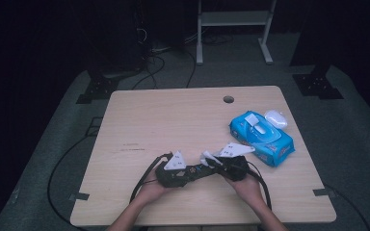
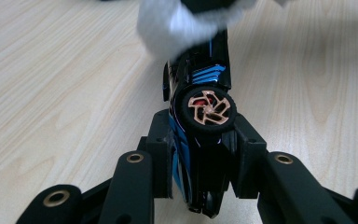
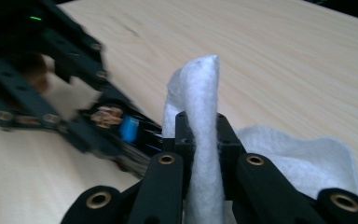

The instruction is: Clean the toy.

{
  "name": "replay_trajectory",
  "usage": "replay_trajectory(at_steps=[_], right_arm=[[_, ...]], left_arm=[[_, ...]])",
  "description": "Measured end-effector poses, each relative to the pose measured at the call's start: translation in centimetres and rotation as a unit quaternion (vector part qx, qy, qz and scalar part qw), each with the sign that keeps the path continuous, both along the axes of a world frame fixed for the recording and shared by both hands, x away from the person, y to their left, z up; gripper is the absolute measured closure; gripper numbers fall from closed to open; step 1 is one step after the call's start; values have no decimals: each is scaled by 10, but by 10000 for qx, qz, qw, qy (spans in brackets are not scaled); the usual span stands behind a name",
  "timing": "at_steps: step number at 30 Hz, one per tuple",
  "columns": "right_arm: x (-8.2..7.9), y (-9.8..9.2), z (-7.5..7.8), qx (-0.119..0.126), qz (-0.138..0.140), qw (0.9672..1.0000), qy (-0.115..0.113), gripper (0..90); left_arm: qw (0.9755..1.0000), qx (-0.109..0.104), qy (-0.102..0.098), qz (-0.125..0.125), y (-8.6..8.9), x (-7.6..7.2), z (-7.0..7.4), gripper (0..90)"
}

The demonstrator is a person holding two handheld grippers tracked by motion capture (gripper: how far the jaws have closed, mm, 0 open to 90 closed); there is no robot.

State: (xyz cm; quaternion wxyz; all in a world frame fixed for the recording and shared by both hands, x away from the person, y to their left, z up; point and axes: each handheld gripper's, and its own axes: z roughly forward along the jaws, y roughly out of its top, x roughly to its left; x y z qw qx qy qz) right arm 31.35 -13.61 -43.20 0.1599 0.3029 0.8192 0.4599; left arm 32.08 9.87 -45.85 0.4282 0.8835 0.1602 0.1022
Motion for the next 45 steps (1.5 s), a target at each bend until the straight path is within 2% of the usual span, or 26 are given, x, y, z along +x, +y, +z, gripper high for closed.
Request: replay_trajectory(at_steps=[1,2,3,4,6,8,9,12,13,14,16,18,20,21,22,26,30,31,33,34,35,37,39,42,44,45], right_arm=[[-1,5,0,45,51,10000,27,838],[-4,16,-1,157,219,9996,109,839],[-4,16,-1,157,219,9996,109,839],[-9,28,-1,199,445,9988,45,838],[-14,36,-1,115,602,9981,-16,838],[-17,37,0,-65,629,9978,-187,837],[-17,37,0,-65,629,9978,-187,837],[-10,13,1,-173,230,9993,-227,838],[-10,13,1,-173,230,9993,-227,838],[-8,-4,1,-207,-50,9995,-239,840],[-8,-9,2,-215,-148,9994,-235,840],[-5,-21,3,-241,-360,9988,-231,839],[-3,-23,2,-84,-325,9993,-145,839],[-3,-23,2,-84,-325,9993,-145,839],[-7,-14,0,-64,-175,9997,-141,837],[-9,-9,1,-176,-106,9995,-219,837],[-3,-23,0,-113,-319,9993,-172,837],[-2,-27,0,-17,-421,9991,-87,837],[-2,-28,0,16,-441,9990,-81,837],[-3,-23,0,148,-314,9994,-26,837],[-3,-23,0,148,-314,9994,-26,837],[-6,-13,-1,206,-12,9998,-22,834],[-7,-11,-1,147,-18,9999,-51,834],[-2,-22,0,110,-284,9995,-86,835],[5,-36,-3,327,-629,9974,126,834],[8,-41,-4,435,-660,9966,240,834]], left_arm=[[10000,-16,5,5,0,0,0,660],[10000,-23,9,14,0,0,-1,661],[10000,-23,9,14,0,0,-1,662],[10000,-7,2,7,0,0,0,662],[10000,16,1,-6,-1,0,0,663],[10000,22,13,10,0,0,0,664],[10000,22,13,10,0,0,0,664],[10000,45,32,2,1,0,1,665],[10000,45,32,2,1,0,1,665],[10000,74,18,-10,2,1,2,664],[9999,89,44,-16,2,2,2,664],[9999,85,51,-15,3,2,2,664],[9999,89,46,-20,3,2,2,664],[9999,97,38,-24,3,2,2,664],[9999,108,34,-35,3,2,2,663],[10000,57,78,11,4,2,2,662],[9999,82,82,-18,5,3,3,662],[9999,80,83,-17,5,3,3,662],[9999,53,107,0,5,3,2,663],[9999,50,109,3,5,3,2,663],[9999,50,111,-2,5,3,3,663],[9999,63,121,-9,5,4,3,664],[9999,59,115,-16,7,3,5,665],[9999,57,115,19,12,4,7,667],[9999,32,129,42,15,5,7,667],[9998,49,170,46,16,5,7,666]])
